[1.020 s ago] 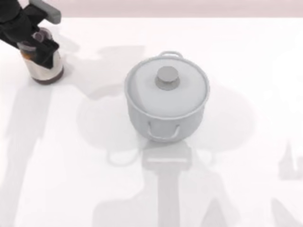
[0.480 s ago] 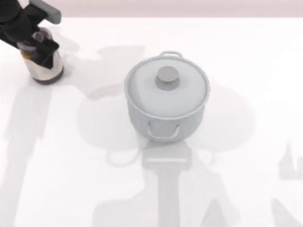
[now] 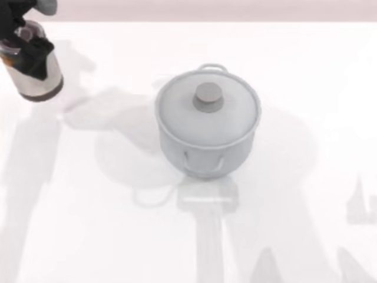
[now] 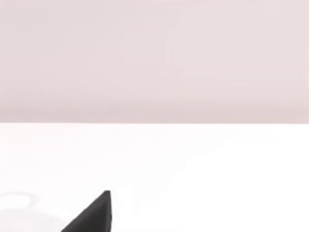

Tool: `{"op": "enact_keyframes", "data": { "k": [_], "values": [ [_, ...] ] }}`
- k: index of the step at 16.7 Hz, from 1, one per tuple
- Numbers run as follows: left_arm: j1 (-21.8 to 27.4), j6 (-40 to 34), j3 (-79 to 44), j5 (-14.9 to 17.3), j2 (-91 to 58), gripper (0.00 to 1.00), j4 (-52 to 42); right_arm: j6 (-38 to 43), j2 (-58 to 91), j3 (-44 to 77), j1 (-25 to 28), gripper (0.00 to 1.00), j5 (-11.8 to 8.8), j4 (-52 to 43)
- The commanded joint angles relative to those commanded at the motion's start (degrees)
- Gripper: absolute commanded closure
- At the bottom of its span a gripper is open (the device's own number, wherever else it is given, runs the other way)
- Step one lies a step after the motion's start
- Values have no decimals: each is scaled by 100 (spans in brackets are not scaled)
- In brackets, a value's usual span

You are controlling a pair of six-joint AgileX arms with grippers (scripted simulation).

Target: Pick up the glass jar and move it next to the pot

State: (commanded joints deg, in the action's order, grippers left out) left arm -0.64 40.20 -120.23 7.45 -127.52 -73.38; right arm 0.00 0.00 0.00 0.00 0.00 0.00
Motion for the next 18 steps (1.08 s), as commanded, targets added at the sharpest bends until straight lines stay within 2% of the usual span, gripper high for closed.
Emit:
{"op": "enact_keyframes", "data": {
  "k": [4,11,14,18],
  "values": [
    [-59,3,850,5,882,100,-78,0,0,0,0,0,0,0],
    [-7,-67,945,-13,945,100,-69,0,0,0,0,0,0,0],
    [194,-633,1145,-128,948,100,34,0,0,0,0,0,0,0],
    [686,-2167,1556,-388,1048,100,364,0,0,0,0,0,0,0]
  ]
}}
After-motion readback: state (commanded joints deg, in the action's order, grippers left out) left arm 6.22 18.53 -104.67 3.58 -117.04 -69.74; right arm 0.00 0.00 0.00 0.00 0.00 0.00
